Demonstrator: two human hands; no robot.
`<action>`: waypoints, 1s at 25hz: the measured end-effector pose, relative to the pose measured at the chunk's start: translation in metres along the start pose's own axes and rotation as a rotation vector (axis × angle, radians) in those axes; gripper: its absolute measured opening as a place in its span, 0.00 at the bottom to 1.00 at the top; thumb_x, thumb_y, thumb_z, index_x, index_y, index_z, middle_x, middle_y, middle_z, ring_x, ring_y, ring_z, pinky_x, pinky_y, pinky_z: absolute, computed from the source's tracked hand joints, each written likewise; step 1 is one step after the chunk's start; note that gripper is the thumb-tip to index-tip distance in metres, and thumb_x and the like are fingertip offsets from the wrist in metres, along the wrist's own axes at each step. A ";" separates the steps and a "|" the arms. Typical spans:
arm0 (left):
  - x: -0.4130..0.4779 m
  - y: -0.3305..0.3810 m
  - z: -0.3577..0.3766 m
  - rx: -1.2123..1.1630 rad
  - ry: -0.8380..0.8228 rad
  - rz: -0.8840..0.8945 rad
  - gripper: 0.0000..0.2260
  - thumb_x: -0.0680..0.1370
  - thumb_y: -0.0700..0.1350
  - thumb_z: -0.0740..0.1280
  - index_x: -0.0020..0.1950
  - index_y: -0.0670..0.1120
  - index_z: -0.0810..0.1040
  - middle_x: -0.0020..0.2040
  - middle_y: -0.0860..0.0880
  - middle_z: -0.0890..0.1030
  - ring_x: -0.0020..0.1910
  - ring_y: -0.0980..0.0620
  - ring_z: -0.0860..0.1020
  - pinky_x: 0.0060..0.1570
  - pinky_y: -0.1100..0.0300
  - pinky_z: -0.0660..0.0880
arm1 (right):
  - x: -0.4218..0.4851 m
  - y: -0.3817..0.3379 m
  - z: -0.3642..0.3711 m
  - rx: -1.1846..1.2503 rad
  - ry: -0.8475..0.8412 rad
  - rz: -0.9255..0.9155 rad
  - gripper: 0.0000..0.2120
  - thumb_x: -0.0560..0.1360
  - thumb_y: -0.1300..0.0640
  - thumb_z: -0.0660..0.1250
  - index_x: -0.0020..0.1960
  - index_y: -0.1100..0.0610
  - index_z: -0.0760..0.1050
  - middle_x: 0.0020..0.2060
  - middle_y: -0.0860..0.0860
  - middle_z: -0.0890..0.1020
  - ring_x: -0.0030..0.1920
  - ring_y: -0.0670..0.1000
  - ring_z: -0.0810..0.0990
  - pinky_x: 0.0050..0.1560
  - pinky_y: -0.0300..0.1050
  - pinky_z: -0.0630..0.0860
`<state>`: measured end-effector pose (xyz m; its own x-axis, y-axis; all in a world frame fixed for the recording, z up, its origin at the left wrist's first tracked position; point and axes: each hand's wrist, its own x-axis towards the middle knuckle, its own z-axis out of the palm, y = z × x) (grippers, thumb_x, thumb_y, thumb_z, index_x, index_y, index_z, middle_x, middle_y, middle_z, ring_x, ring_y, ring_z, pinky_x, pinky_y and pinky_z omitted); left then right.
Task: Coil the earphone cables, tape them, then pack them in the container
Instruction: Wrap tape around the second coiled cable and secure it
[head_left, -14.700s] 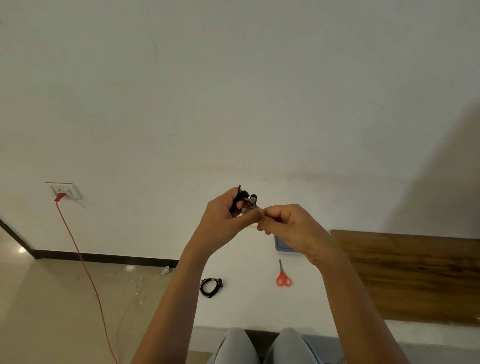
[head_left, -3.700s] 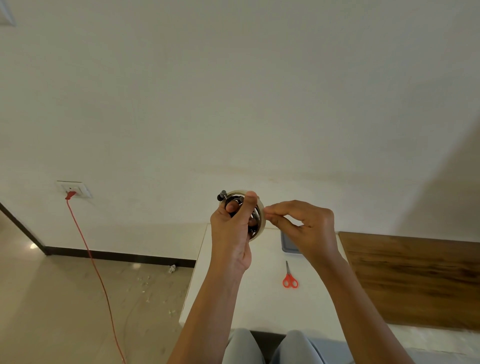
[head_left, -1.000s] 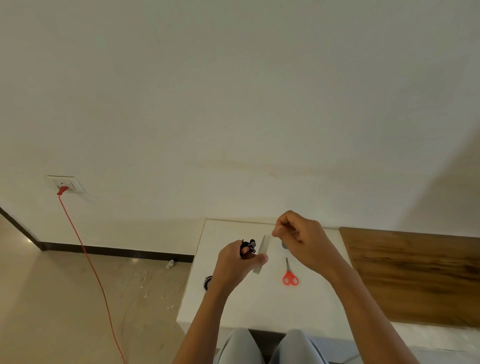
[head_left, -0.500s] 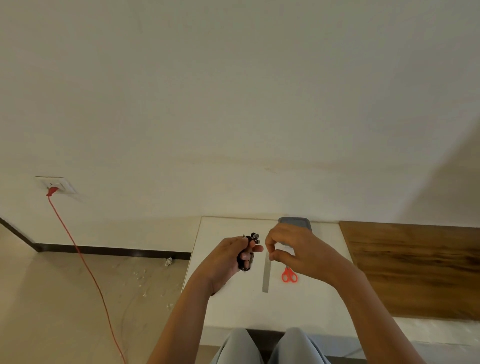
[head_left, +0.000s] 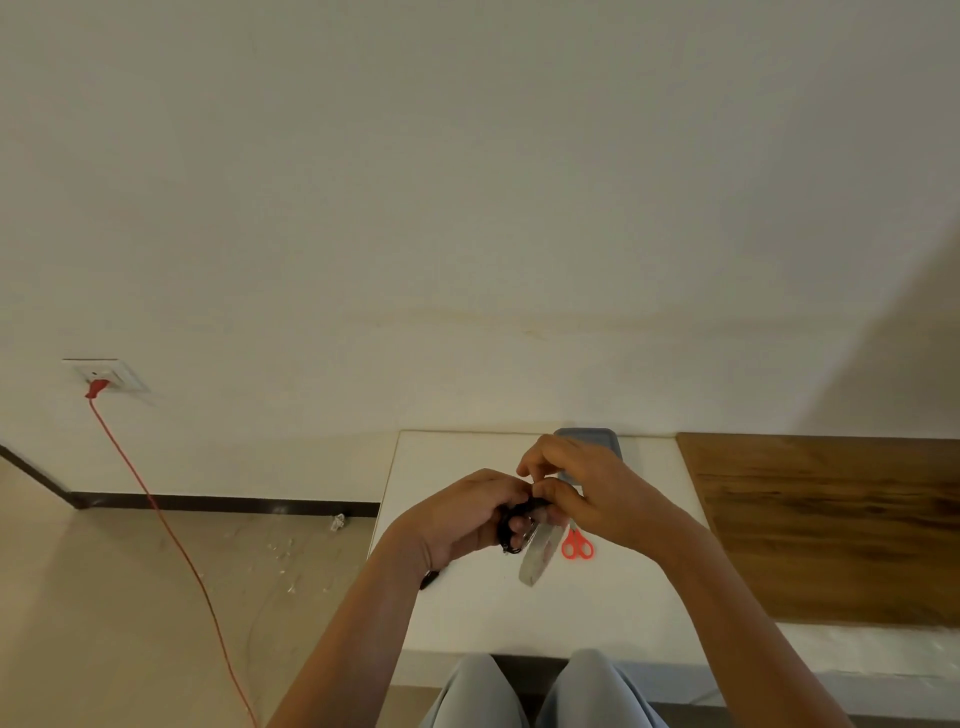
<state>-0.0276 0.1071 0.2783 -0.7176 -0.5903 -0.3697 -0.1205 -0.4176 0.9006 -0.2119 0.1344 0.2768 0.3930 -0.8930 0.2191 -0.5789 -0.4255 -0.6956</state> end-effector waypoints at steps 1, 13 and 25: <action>-0.001 0.002 0.000 -0.005 -0.015 -0.005 0.09 0.73 0.42 0.61 0.38 0.44 0.80 0.38 0.45 0.77 0.30 0.54 0.68 0.38 0.59 0.69 | 0.000 0.001 -0.001 0.041 -0.023 0.011 0.06 0.77 0.61 0.59 0.46 0.50 0.70 0.44 0.39 0.78 0.47 0.45 0.78 0.47 0.39 0.78; -0.013 0.016 0.012 0.552 0.170 0.093 0.06 0.76 0.42 0.67 0.41 0.46 0.83 0.30 0.49 0.70 0.31 0.52 0.67 0.35 0.61 0.65 | 0.002 0.000 0.009 0.109 0.039 0.053 0.05 0.80 0.54 0.56 0.47 0.43 0.66 0.39 0.47 0.77 0.41 0.52 0.77 0.40 0.47 0.77; -0.009 0.008 0.013 0.830 0.480 0.177 0.07 0.74 0.49 0.69 0.43 0.47 0.80 0.29 0.55 0.73 0.26 0.59 0.67 0.29 0.67 0.62 | 0.004 0.000 0.011 0.391 0.138 0.304 0.07 0.81 0.60 0.59 0.46 0.51 0.72 0.38 0.47 0.79 0.39 0.45 0.76 0.41 0.39 0.77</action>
<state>-0.0311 0.1184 0.2919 -0.4383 -0.8930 -0.1019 -0.6148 0.2152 0.7588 -0.2024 0.1324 0.2701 0.1348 -0.9902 0.0368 -0.3314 -0.0800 -0.9401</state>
